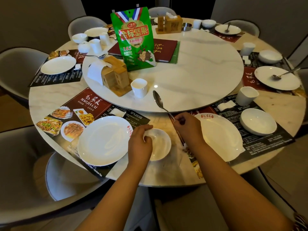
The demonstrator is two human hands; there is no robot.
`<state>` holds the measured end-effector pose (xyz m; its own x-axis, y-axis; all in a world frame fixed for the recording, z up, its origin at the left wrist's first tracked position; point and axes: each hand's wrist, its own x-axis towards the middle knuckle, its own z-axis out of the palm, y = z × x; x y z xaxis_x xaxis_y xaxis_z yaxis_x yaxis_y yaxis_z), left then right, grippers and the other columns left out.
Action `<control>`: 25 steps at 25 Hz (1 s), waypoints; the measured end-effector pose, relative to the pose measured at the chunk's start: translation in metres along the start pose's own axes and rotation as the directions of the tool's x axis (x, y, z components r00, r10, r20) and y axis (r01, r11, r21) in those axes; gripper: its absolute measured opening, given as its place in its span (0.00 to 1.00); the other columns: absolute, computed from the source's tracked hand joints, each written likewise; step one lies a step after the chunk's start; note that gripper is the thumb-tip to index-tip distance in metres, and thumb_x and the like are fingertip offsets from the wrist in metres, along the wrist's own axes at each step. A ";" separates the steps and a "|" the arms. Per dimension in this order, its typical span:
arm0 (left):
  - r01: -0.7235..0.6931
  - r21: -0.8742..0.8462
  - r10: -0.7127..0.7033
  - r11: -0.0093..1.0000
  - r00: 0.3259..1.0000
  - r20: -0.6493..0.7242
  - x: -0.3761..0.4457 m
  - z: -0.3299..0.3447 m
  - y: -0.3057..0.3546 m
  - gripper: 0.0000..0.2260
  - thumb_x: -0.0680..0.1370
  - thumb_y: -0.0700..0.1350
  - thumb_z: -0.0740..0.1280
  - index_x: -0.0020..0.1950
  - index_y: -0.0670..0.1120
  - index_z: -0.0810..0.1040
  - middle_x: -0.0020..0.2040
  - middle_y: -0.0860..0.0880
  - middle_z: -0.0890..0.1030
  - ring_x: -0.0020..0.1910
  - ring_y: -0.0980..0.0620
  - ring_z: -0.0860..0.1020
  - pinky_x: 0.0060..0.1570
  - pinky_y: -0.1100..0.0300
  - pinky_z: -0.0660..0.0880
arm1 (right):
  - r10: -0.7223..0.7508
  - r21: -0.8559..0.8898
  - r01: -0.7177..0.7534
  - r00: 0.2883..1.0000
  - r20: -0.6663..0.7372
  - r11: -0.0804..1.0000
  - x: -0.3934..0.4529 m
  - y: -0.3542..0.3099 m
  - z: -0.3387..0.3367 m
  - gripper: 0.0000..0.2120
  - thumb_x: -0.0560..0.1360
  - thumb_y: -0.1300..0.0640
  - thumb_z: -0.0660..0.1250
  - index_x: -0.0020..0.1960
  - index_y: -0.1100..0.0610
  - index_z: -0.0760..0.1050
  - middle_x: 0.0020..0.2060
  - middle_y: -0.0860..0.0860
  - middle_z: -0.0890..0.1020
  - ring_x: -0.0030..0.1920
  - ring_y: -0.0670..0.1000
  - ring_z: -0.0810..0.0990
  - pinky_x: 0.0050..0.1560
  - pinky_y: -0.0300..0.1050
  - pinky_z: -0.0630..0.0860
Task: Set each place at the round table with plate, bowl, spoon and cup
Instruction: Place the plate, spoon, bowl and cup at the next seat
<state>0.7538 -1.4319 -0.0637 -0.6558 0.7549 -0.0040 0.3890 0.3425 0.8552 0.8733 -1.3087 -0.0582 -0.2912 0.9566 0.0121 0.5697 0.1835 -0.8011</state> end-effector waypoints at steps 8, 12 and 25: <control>0.161 -0.273 -0.072 0.949 0.948 0.309 -0.041 0.068 0.063 0.11 0.79 0.42 0.63 0.56 0.58 0.73 0.55 0.59 0.77 0.57 0.59 0.73 0.52 0.64 0.70 | 0.301 -0.211 -0.336 0.936 -0.184 0.918 -0.052 0.065 -0.079 0.06 0.74 0.62 0.68 0.50 0.60 0.78 0.47 0.55 0.81 0.44 0.49 0.74 0.45 0.41 0.72; 0.293 -0.316 -0.151 0.902 0.901 0.406 -0.049 0.095 0.062 0.20 0.78 0.41 0.65 0.69 0.53 0.69 0.61 0.52 0.75 0.52 0.58 0.73 0.41 0.69 0.70 | 0.325 -0.298 -0.361 0.931 -0.163 0.884 -0.063 0.086 -0.083 0.06 0.74 0.62 0.68 0.50 0.61 0.78 0.47 0.57 0.81 0.47 0.53 0.79 0.48 0.47 0.79; 0.269 -0.229 -0.169 0.936 0.909 0.380 -0.052 0.078 0.068 0.15 0.79 0.42 0.63 0.66 0.52 0.72 0.66 0.50 0.75 0.58 0.54 0.72 0.51 0.62 0.71 | 0.210 -0.292 -0.252 0.963 -0.168 0.923 -0.075 0.071 -0.081 0.12 0.78 0.59 0.65 0.60 0.61 0.77 0.57 0.56 0.78 0.57 0.54 0.76 0.55 0.42 0.72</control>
<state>0.8644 -1.4039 -0.0460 -0.4161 0.8413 -0.3450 0.0395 0.3958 0.9175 0.9977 -1.3488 -0.0679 -0.0318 0.9980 -0.0555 0.8236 -0.0053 -0.5672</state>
